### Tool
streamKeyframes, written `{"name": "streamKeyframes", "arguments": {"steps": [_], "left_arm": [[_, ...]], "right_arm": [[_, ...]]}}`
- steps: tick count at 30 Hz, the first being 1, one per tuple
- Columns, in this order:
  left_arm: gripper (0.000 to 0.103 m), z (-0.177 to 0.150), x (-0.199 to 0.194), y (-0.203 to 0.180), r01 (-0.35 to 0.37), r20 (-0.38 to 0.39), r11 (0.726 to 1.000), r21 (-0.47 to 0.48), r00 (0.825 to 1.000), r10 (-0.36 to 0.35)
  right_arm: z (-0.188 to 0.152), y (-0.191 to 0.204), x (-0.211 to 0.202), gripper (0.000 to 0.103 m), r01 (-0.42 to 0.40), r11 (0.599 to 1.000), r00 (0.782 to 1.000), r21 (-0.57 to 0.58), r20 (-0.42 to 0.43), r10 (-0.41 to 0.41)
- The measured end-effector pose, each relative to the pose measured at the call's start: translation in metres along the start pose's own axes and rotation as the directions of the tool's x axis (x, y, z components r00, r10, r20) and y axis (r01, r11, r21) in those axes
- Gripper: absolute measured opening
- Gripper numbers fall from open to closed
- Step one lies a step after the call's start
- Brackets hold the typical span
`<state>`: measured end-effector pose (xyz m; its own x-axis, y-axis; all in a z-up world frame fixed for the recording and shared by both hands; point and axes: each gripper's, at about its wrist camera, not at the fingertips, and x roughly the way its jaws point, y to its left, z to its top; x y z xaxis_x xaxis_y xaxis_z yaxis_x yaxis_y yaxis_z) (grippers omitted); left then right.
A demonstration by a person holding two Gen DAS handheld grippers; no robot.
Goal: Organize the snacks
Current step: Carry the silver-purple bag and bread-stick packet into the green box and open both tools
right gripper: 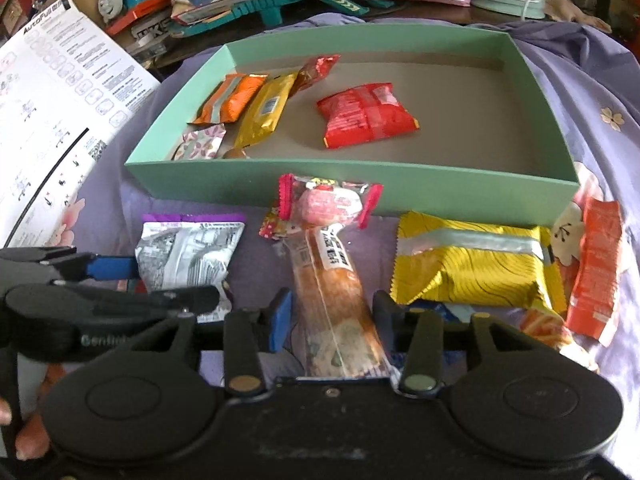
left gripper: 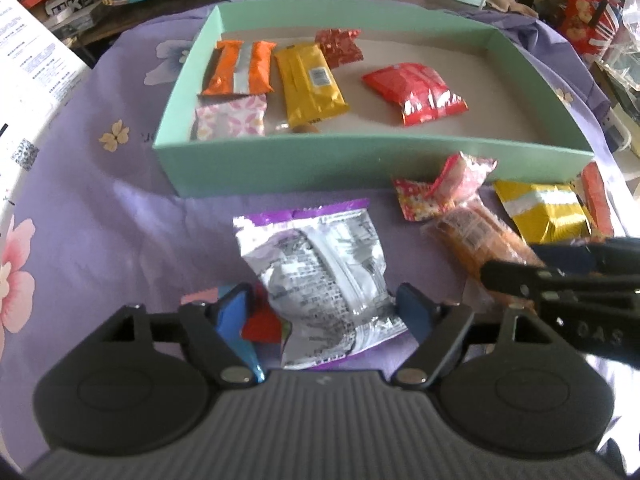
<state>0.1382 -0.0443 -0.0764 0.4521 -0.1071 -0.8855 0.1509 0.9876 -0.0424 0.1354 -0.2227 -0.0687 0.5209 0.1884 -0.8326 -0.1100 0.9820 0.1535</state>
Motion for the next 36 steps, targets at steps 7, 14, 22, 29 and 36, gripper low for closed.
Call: {"name": "streamKeyframes", "arguments": {"steps": [7, 14, 22, 29, 36], "left_arm": [[0.058, -0.003, 0.002, -0.008, -0.003, 0.017, 0.999, 0.042, 1.000, 0.002], [0.052, -0.002, -0.014, -0.004, 0.003, 0.042, 1.000, 0.021, 0.999, -0.004], [0.052, 0.000, -0.052, 0.002, 0.030, 0.103, 0.999, 0.017, 0.994, -0.032], [0.052, 0.031, -0.079, -0.003, 0.053, 0.181, 0.998, 0.032, 0.982, -0.058], [0.052, 0.086, -0.072, -0.017, 0.058, 0.211, 0.996, 0.068, 0.975, -0.071]], "right_arm": [[-0.007, -0.003, 0.005, 0.036, -0.006, 0.999, 1.000, 0.051, -0.008, 0.006], [-0.007, -0.011, -0.020, 0.036, -0.025, 0.994, 0.999, 0.102, 0.035, 0.021], [-0.001, -0.012, -0.051, 0.036, -0.049, 0.996, 0.995, 0.080, 0.087, 0.042], [0.023, -0.025, -0.071, 0.036, -0.043, 0.993, 0.988, 0.109, 0.151, 0.026], [0.056, -0.057, -0.077, 0.036, -0.021, 0.982, 0.980, 0.185, 0.201, -0.017]]}}
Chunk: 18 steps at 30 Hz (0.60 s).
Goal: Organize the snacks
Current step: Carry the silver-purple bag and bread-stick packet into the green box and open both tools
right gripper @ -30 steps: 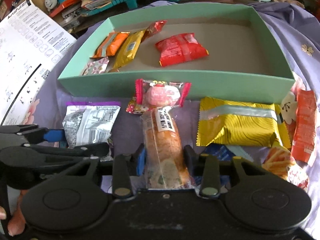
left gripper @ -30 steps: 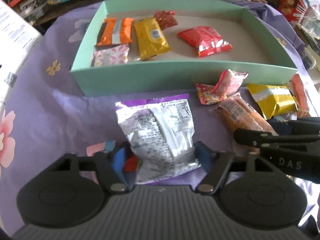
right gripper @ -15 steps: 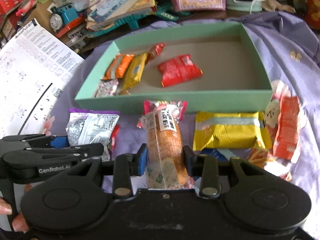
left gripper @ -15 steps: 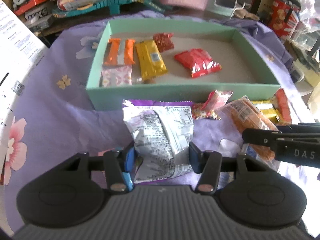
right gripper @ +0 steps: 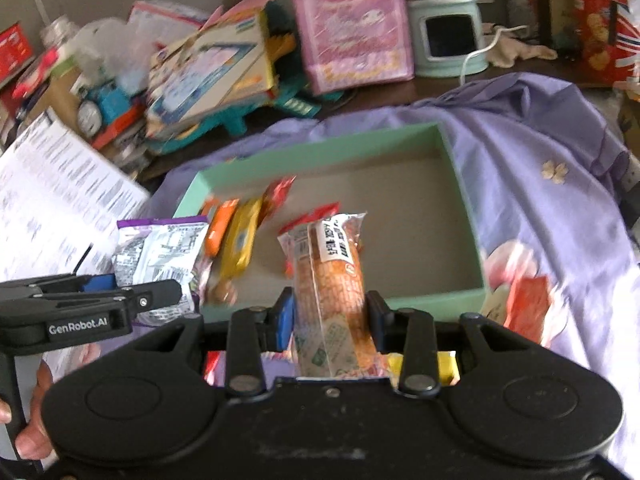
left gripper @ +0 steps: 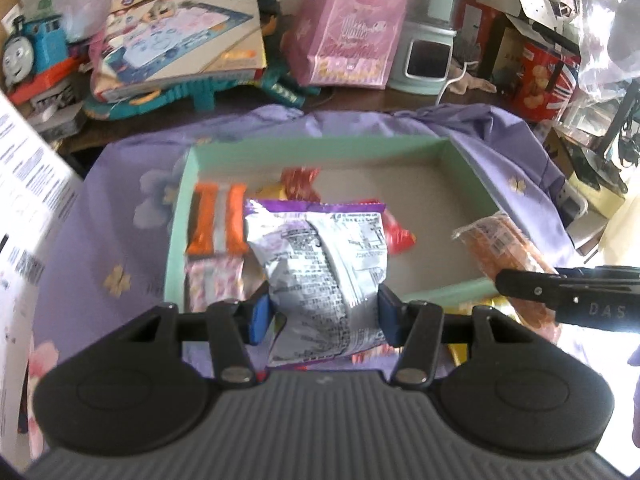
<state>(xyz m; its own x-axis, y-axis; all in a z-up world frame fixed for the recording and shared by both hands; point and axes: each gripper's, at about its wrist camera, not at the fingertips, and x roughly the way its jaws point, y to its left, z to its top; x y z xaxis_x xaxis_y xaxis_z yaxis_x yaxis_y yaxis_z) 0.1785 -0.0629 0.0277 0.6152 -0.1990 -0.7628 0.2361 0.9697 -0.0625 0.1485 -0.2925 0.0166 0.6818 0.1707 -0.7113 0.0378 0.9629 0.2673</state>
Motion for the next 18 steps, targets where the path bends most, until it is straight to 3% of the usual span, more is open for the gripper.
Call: {"name": "streamKeyframes", "arguments": {"steps": [10, 18], "left_arm": [[0.052, 0.073, 0.077, -0.018, 0.015, -0.025, 1.000, 0.011, 1.000, -0.015], [0.052, 0.098, 0.138, -0.027, 0.010, -0.071, 1.000, 0.010, 0.997, -0.009]], "right_arm": [[0.065, -0.043, 0.038, 0.036, 0.072, 0.993, 0.997, 0.096, 0.032, -0.076], [0.095, -0.063, 0.096, 0.036, 0.126, 0.984, 0.992, 0.123, -0.004, -0.126]]}}
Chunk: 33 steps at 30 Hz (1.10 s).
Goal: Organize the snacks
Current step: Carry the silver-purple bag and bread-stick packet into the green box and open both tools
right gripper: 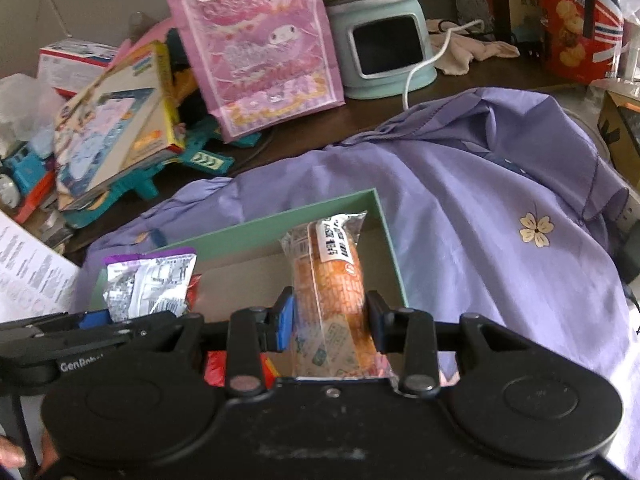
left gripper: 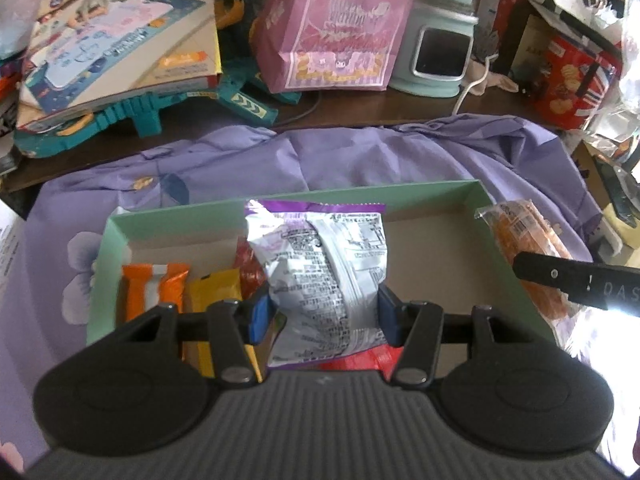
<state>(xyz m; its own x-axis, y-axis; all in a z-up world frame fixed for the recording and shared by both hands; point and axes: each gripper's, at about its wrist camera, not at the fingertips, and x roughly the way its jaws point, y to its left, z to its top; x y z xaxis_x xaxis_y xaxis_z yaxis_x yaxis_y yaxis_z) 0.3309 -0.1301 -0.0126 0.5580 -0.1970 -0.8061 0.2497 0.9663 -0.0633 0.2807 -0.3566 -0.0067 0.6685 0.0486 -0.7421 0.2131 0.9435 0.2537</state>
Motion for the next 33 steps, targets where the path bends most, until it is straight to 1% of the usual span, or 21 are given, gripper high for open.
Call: {"name": "streamKeyframes", "arguments": {"steps": [3, 8, 10, 11, 12, 14, 15, 17, 24, 33], "left_arm": [[0.052, 0.006, 0.018, 0.000, -0.007, -0.014, 1.000, -0.005, 1.000, 0.007], [0.052, 0.014, 0.037, 0.004, -0.010, -0.025, 1.000, -0.020, 1.000, 0.010], [0.053, 0.017, 0.040, 0.004, -0.027, -0.019, 0.999, -0.020, 0.999, 0.027], [0.060, 0.018, 0.041, 0.004, -0.044, -0.014, 0.999, -0.020, 0.999, 0.044], [0.079, 0.018, 0.039, 0.003, -0.060, -0.010, 0.998, -0.024, 0.998, 0.060], [0.098, 0.018, 0.033, 0.003, -0.083, 0.015, 0.996, -0.028, 0.996, 0.083], [0.102, 0.017, 0.030, 0.003, -0.090, 0.028, 0.996, -0.026, 0.996, 0.090], [0.103, 0.017, 0.026, 0.003, -0.096, 0.031, 0.995, -0.024, 0.995, 0.097], [0.103, 0.005, 0.015, 0.003, -0.079, 0.003, 0.996, -0.033, 0.997, 0.079], [0.103, -0.023, -0.010, 0.000, -0.078, -0.018, 0.997, -0.022, 0.997, 0.078]], "right_arm": [[0.008, -0.002, 0.019, 0.036, 0.012, 1.000, 1.000, 0.009, -0.006, -0.012], [0.015, 0.001, 0.031, 0.036, 0.029, 1.000, 1.000, -0.006, 0.003, -0.029], [0.018, 0.002, 0.033, 0.040, 0.032, 0.999, 0.999, -0.015, 0.022, -0.031], [0.019, 0.003, 0.032, 0.055, 0.031, 0.999, 0.999, -0.011, 0.040, -0.031], [0.020, 0.004, 0.029, 0.076, 0.023, 1.000, 0.998, -0.003, 0.053, -0.023], [0.020, 0.004, 0.023, 0.093, 0.016, 1.000, 0.996, 0.009, 0.090, -0.016], [0.019, 0.004, 0.020, 0.098, 0.015, 1.000, 0.995, 0.008, 0.102, -0.016], [0.018, 0.006, 0.016, 0.103, 0.012, 1.000, 0.994, 0.001, 0.112, -0.012], [0.012, 0.003, 0.004, 0.103, 0.004, 1.000, 0.996, 0.013, 0.087, -0.005], [-0.013, 0.007, -0.019, 0.103, 0.004, 1.000, 0.999, -0.005, 0.040, -0.004]]}}
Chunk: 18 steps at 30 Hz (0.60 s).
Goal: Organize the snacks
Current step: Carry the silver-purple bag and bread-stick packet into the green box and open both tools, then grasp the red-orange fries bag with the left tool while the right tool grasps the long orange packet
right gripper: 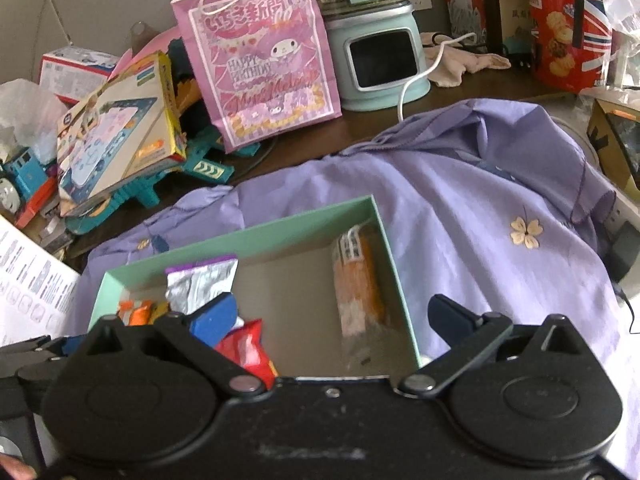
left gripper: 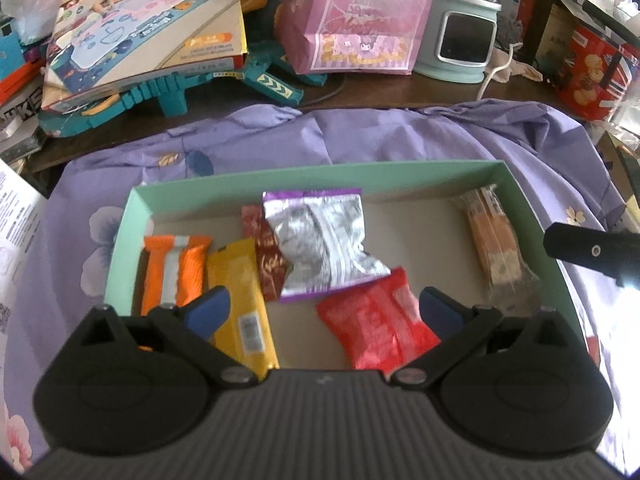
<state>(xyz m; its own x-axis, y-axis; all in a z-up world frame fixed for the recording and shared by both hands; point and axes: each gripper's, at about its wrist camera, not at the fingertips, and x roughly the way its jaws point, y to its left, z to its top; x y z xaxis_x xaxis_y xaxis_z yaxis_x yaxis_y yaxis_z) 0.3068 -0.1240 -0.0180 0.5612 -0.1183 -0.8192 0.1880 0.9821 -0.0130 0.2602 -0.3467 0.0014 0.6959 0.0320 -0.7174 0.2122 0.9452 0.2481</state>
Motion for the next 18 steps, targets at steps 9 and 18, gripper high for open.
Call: {"name": "streamKeyframes", "arguments": {"steps": [9, 18], "left_arm": [[0.103, -0.042, -0.039, -0.001, 0.019, -0.008, 1.000, -0.004, 1.000, -0.019], [0.103, -0.098, -0.070, -0.022, 0.059, -0.041, 0.997, 0.045, 0.998, -0.057]], "right_arm": [[-0.032, -0.004, -0.039, 0.103, -0.017, 0.999, 1.000, 0.028, -0.025, 0.018], [-0.075, -0.022, -0.081, 0.103, -0.012, 1.000, 0.998, -0.004, -0.060, 0.012]]}}
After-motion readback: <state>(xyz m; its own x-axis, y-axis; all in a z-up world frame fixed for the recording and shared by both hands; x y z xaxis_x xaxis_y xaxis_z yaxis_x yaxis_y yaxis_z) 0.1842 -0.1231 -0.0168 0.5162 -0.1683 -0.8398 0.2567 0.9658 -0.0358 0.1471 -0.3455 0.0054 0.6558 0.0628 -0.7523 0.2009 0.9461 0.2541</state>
